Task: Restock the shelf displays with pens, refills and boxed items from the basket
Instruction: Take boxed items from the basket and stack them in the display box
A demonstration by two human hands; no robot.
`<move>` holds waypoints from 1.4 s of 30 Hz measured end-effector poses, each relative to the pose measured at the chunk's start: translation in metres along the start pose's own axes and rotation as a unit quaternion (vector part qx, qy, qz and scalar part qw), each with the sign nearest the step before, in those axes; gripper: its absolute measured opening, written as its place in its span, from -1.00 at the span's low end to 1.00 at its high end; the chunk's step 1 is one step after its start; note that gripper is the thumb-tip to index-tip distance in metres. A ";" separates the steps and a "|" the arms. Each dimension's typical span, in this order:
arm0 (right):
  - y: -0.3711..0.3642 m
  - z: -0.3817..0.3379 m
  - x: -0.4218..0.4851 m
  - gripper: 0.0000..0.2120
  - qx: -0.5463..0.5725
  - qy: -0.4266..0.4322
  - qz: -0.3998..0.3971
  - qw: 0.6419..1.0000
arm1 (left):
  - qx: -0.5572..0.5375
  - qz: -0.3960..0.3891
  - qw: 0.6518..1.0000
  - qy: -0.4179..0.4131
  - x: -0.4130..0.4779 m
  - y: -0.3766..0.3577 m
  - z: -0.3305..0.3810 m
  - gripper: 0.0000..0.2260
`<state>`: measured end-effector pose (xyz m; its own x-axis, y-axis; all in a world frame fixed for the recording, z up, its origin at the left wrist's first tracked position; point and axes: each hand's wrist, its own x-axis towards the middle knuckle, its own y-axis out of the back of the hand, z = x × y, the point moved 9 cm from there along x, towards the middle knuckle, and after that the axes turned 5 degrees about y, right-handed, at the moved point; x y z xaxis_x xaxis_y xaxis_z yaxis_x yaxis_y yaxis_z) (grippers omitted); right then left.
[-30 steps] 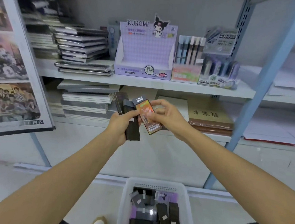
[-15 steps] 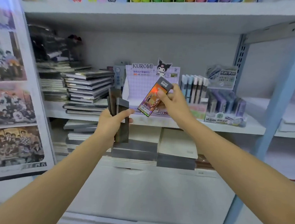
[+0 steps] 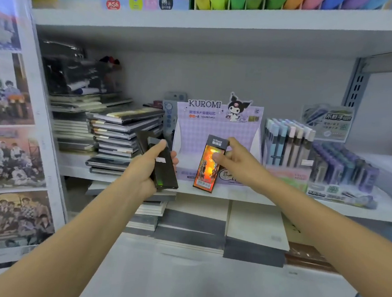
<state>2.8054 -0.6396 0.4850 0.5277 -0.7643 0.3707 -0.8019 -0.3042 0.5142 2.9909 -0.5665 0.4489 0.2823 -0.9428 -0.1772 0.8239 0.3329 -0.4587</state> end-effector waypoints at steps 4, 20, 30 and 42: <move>0.011 -0.019 0.012 -0.71 0.089 0.026 0.027 0.995 | -0.006 -0.015 1.000 0.017 0.000 -0.009 0.009 -0.81; -0.009 -0.031 0.077 -0.81 -0.102 0.155 0.064 0.981 | 0.061 -0.018 0.998 -0.006 0.010 0.011 0.020 -0.77; -0.015 -0.038 0.093 -0.84 -0.186 0.151 -0.004 0.971 | 0.087 0.016 0.996 -0.028 0.015 0.020 0.021 -0.71; -0.031 -0.020 0.100 -0.71 -0.234 0.137 0.000 0.962 | 0.100 0.026 0.994 -0.032 0.015 0.020 0.021 -0.63</move>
<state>2.8884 -0.6951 0.5212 0.6337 -0.5655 0.5280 -0.6216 0.0341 0.7826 3.0214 -0.5747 0.4552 0.3517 -0.9260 -0.1375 0.8872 0.3765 -0.2667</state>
